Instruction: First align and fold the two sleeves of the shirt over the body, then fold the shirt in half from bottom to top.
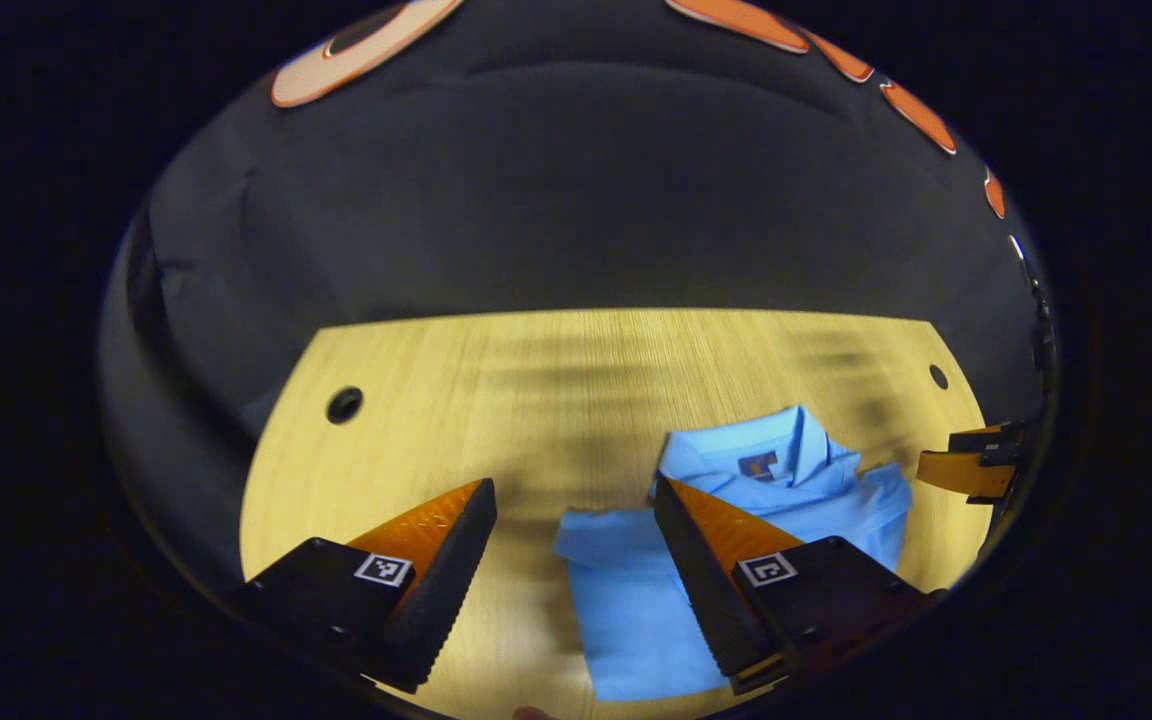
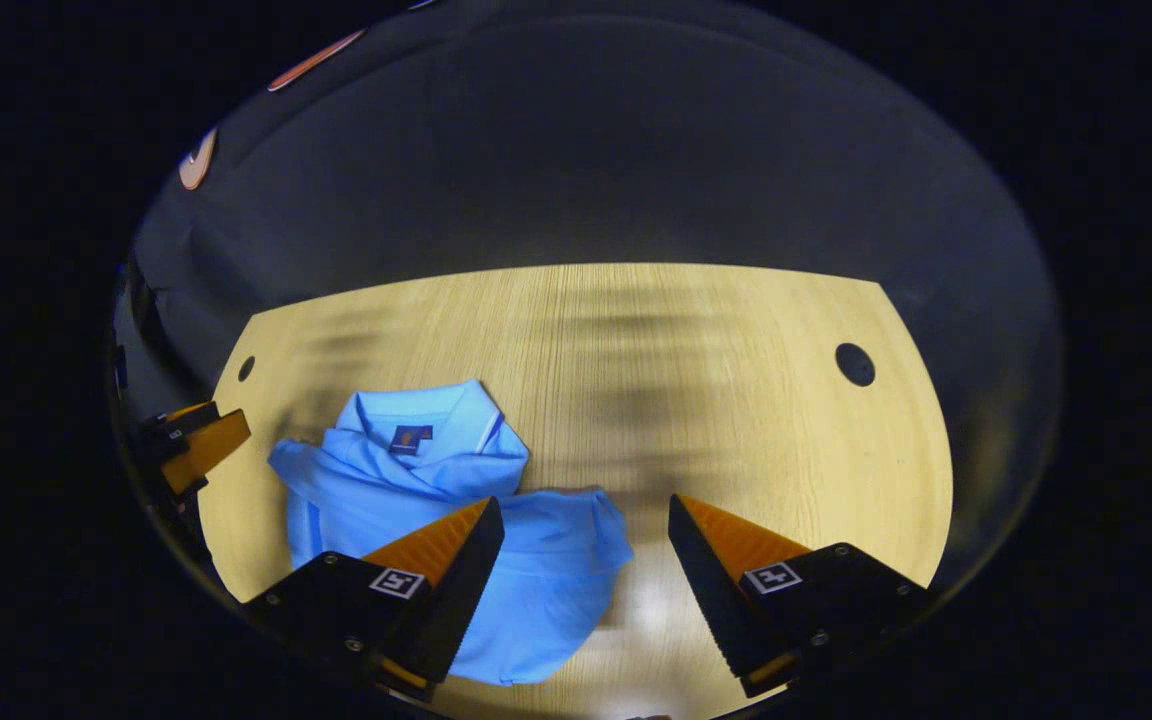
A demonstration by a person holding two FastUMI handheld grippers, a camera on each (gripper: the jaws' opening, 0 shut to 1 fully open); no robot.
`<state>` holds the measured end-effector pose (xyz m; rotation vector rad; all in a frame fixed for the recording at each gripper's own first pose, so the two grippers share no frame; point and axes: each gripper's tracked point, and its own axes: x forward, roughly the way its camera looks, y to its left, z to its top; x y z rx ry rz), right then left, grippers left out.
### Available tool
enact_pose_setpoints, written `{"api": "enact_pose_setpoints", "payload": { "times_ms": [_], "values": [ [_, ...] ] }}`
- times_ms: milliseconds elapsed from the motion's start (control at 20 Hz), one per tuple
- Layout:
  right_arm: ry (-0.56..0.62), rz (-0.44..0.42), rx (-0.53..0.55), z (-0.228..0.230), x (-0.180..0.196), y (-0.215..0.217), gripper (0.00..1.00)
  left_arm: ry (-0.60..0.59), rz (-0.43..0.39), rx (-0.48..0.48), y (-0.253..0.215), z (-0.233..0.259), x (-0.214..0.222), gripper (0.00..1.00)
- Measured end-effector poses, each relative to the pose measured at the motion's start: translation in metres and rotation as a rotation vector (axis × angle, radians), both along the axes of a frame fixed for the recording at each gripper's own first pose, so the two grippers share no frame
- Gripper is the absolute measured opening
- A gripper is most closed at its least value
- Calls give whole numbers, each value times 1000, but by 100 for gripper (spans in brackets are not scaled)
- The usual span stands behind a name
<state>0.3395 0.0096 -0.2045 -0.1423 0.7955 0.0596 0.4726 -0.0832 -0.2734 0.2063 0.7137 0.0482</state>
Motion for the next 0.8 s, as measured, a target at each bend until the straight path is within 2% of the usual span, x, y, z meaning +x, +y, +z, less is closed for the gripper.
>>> {"api": "enact_pose_setpoints", "payload": {
  "times_ms": [250,400,600,700,800],
  "values": [
    [-240,41,19,93,-52,20,99,-269,-45,-16,-16,129,-55,100],
    [-395,80,27,145,-102,36,99,-398,-77,-38,-24,173,-104,100],
    [-505,99,87,171,-180,55,99,-543,-96,-10,-16,219,-171,100],
    [-556,95,107,185,-224,58,99,-582,-99,6,-7,241,-217,100],
    [-586,90,133,180,-256,57,99,-605,-104,20,5,249,-260,100]
  ]
}}
